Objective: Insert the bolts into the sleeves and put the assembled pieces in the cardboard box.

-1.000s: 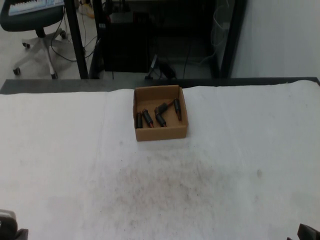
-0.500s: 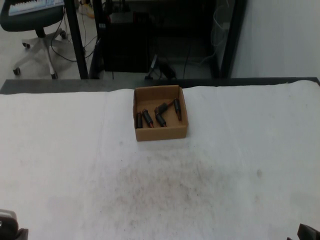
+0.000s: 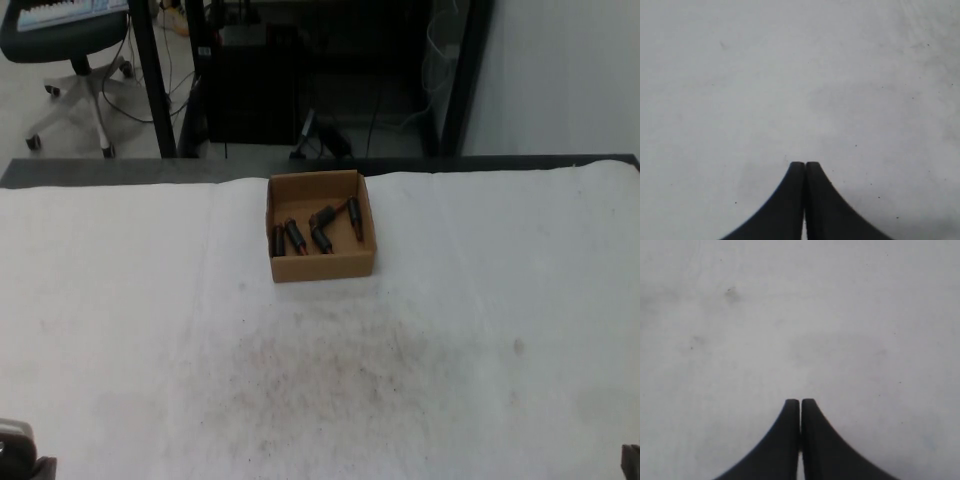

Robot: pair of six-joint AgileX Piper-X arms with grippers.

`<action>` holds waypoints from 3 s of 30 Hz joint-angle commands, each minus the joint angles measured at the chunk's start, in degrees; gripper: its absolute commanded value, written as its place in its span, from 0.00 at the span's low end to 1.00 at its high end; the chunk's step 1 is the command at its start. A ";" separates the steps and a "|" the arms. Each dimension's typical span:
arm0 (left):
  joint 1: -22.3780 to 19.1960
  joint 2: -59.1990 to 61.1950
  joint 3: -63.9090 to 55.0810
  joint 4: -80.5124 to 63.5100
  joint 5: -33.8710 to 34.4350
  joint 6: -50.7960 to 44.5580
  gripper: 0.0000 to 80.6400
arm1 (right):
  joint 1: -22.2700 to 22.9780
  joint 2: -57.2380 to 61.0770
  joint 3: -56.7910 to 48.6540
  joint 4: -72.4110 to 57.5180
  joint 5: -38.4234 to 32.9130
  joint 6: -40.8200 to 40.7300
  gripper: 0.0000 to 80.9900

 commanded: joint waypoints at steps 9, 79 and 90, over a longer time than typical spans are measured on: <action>-0.01 -0.60 -0.61 -0.18 -0.53 0.49 0.00 | -0.24 -7.51 -0.54 3.68 -13.84 -5.64 0.01; 0.00 -18.18 -0.61 10.97 5.42 -15.51 0.00 | -0.16 -22.46 -0.54 13.81 -17.56 -6.05 0.01; 0.00 -18.18 -0.61 11.56 8.53 -17.53 0.00 | -0.16 -22.46 -0.54 13.81 -17.56 -6.05 0.01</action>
